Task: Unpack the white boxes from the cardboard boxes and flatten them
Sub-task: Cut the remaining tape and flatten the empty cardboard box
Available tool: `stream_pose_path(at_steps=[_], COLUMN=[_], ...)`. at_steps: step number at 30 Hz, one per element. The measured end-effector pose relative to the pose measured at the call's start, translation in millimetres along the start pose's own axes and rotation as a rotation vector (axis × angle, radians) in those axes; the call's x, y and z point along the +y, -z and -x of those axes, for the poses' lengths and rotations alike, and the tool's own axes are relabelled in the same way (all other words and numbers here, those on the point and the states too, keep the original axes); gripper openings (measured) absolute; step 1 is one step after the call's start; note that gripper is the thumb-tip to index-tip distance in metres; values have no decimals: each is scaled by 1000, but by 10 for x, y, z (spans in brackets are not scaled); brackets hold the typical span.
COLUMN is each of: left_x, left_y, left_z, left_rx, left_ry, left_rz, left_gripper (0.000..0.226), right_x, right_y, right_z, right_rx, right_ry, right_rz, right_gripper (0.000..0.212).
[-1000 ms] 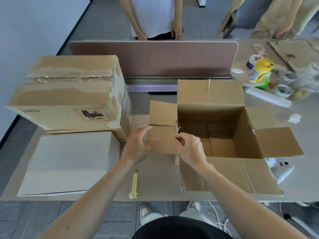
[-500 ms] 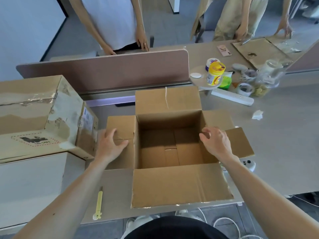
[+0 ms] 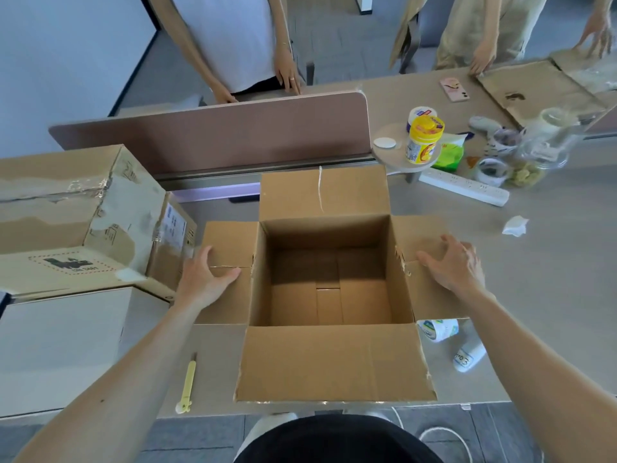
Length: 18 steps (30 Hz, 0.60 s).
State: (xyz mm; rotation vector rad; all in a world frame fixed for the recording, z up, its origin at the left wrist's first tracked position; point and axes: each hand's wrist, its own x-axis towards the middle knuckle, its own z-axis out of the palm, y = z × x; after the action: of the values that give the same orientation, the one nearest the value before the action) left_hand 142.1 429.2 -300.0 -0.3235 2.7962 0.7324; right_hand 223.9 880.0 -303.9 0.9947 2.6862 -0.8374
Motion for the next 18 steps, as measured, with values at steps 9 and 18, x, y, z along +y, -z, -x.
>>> stream_pose_path(at_steps=[9, 18], left_x=[122, 605], left_y=[266, 171], left_z=[-120, 120], left_rx=[91, -254], left_ry=[-49, -303], left_rz=[85, 344], left_gripper=[77, 34], right_x=[-106, -525], right_y=[358, 214], right_z=[11, 370], right_rx=[33, -285], right_ry=[-30, 254], right_rz=[-184, -533], right_gripper=[53, 29])
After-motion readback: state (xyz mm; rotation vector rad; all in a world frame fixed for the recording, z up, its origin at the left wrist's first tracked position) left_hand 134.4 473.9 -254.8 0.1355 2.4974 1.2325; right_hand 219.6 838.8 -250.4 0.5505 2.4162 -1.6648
